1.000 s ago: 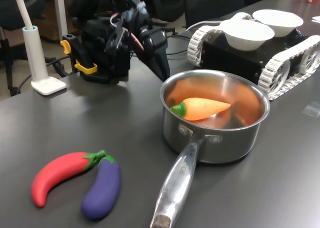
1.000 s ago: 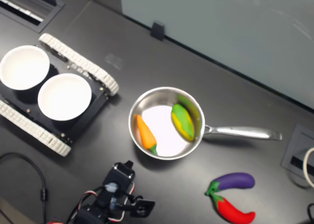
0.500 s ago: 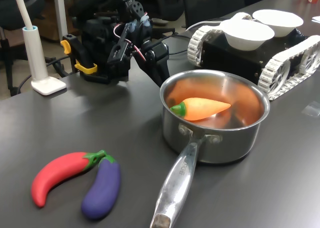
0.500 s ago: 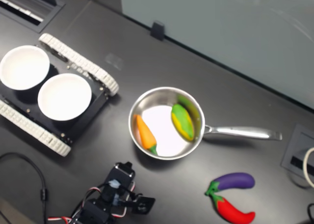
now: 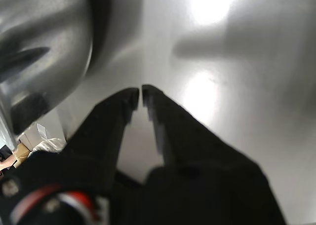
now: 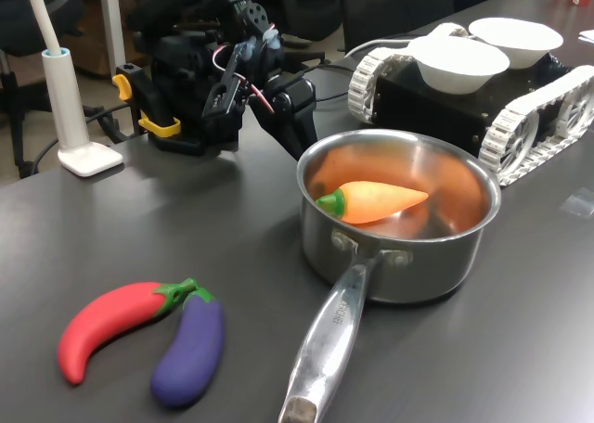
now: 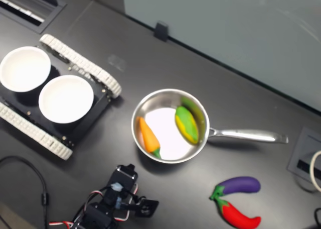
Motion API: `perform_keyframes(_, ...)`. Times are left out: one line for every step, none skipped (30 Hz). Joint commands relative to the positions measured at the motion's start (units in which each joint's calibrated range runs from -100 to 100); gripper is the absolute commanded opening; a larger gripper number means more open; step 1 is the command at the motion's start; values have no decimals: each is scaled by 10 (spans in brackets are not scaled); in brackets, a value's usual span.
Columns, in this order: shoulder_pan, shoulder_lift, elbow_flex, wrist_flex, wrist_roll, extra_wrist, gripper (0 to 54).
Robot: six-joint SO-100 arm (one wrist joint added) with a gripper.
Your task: Pick up the chilli and place them in the pan
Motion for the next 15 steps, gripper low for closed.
perform_keyframes(-2, -7, -12, -29, 8, -4, 0)
perform_keyframes(-6, -7, -12, -29, 10, -4, 0)
perform_keyframes(-10, -7, -12, -29, 11, -4, 0)
perform_keyframes(-12, -7, -12, -28, 13, -4, 0)
perform_keyframes(-14, -7, -12, -28, 14, -4, 0)
perform_keyframes(-14, -7, -12, -28, 15, -4, 0)
perform_keyframes(-20, -7, -12, -28, 18, -4, 0)
perform_keyframes(-26, -7, -12, -28, 21, -4, 0)
perform_keyframes(-29, -6, -12, -28, 22, -4, 0)
perform_keyframes(-30, -6, -12, -28, 23, -4, 0)
perform_keyframes(-30, -6, -12, -28, 23, -4, 0)
perform_keyframes(-30, -6, -12, -28, 22, -4, 0)
perform_keyframes(-30, -6, -12, -28, 21, -3, 0)
perform_keyframes(-27, -6, -12, -28, 20, -3, 0)
perform_keyframes(-27, -6, -12, -28, 20, -3, 0)
